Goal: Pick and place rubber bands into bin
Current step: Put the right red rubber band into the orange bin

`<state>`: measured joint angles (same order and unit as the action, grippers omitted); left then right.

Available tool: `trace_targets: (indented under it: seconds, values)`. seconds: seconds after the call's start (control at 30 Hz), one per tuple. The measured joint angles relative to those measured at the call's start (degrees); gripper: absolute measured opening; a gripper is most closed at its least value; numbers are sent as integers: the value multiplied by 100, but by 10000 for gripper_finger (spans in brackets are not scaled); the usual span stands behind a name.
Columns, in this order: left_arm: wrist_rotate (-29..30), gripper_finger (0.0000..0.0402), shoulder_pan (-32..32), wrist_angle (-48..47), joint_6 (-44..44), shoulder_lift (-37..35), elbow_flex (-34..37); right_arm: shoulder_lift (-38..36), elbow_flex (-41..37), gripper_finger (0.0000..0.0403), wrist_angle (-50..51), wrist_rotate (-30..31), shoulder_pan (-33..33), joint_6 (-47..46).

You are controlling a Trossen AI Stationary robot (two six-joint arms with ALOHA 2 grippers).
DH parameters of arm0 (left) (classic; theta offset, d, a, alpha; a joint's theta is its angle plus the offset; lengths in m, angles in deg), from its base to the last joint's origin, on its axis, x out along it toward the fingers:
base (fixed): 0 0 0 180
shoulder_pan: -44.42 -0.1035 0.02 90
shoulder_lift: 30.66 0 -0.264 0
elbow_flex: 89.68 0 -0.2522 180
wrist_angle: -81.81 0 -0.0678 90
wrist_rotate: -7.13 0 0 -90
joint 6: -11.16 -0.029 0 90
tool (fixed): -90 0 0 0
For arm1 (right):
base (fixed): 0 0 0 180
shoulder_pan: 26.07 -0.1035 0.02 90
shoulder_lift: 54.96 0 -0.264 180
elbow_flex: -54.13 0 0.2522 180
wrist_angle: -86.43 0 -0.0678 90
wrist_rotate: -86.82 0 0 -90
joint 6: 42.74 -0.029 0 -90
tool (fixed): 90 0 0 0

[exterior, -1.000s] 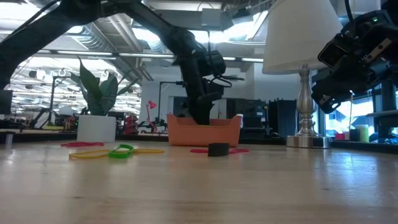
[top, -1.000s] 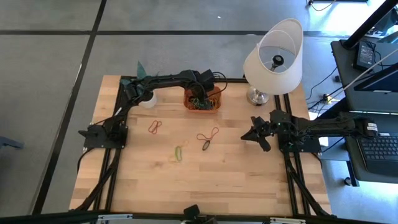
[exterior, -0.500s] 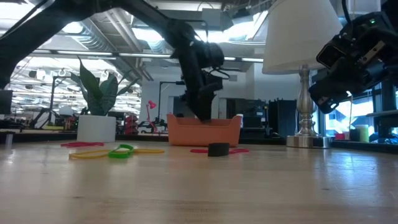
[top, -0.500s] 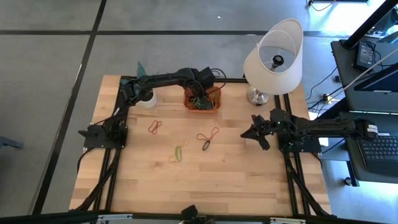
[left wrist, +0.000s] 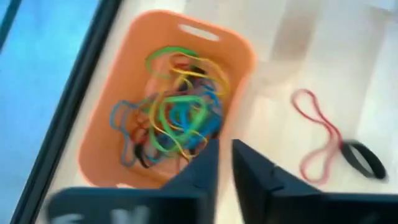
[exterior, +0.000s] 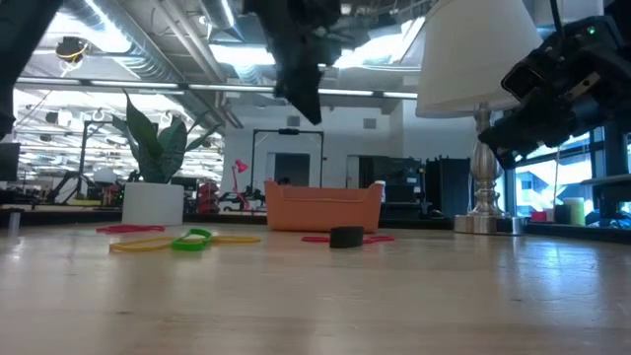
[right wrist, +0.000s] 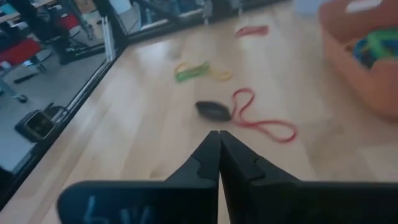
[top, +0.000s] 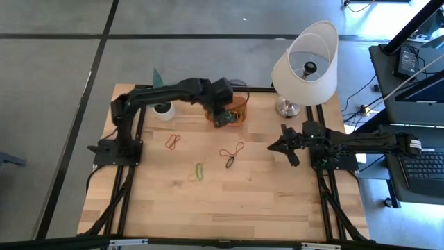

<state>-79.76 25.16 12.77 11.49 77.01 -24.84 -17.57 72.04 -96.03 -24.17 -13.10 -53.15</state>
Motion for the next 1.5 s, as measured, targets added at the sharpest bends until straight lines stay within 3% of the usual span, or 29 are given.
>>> trace_targets:
  seconds: [0.1,0.37,0.53,0.77,0.97,1.1,1.27,1.5]
  values:
    - [181,8,331,173,-4,-400,490,4,202,6,31,242,-2,61]
    - [125,2,1020,1246,478,-1488,2651,577,1504,4,899,924,-211,545]
    - [128,2,1432,2345,1104,-2321,4262,1621,2790,5,2102,1623,-422,1097]
    - [306,1,1989,3146,2136,-3454,5846,3687,4908,21,4123,1824,-580,2020]
    - [558,2,2374,3193,2556,-4079,6542,5416,6543,78,5598,1990,-690,2626]
    - [685,1,2555,3181,2803,-4347,6827,6350,7231,117,6061,1989,-787,3104]
    - [772,2,2874,3279,2912,-4626,7118,7187,7655,150,6129,1988,-958,3772]
    - [1136,2,3363,3417,3093,-4982,7491,7828,7796,154,6044,1989,-1148,3943]
